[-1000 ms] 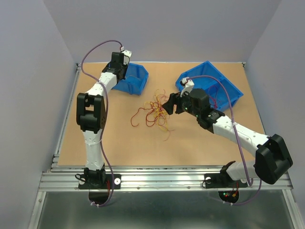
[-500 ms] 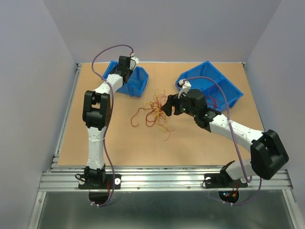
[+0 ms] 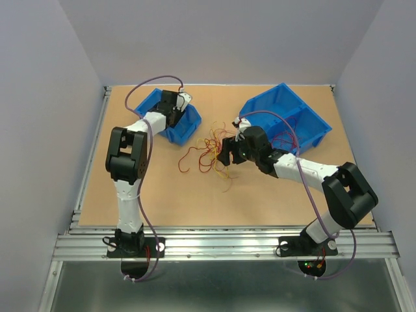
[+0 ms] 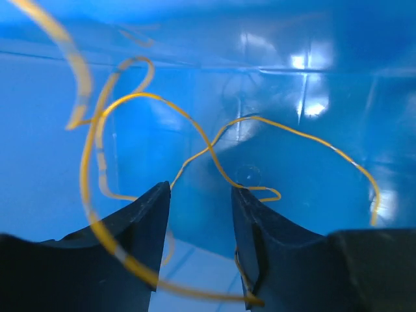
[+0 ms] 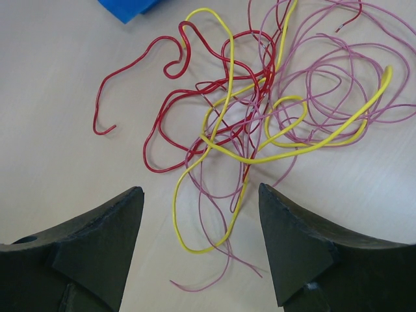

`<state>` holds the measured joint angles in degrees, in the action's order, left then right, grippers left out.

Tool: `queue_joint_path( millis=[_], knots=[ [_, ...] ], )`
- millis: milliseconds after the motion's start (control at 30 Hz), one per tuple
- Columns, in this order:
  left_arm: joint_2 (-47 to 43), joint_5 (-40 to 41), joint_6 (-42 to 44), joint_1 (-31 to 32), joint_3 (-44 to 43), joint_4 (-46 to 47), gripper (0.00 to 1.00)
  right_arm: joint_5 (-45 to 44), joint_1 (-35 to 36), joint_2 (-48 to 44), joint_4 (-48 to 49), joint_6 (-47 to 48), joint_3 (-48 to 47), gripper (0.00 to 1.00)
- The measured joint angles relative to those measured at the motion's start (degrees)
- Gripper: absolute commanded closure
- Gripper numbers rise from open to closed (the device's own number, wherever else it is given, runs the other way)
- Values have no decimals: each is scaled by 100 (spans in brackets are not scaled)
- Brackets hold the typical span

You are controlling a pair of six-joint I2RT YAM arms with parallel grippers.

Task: Untangle the cables

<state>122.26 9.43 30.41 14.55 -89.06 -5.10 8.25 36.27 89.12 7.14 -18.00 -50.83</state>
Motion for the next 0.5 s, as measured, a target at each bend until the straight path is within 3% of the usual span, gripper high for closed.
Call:
queue_joint_path(
  millis=[300,367,500],
  knots=[
    [-1390,-151,-225,-2,605,457,33,-33,15,-7,-2,0,0,24],
    [-1602,-125,-321,-2,627,518,25,-33,15,-7,-2,0,0,24],
    [-1853,52,-595,-2,667,682,18,-35,15,-7,-2,0,0,24]
  ],
)
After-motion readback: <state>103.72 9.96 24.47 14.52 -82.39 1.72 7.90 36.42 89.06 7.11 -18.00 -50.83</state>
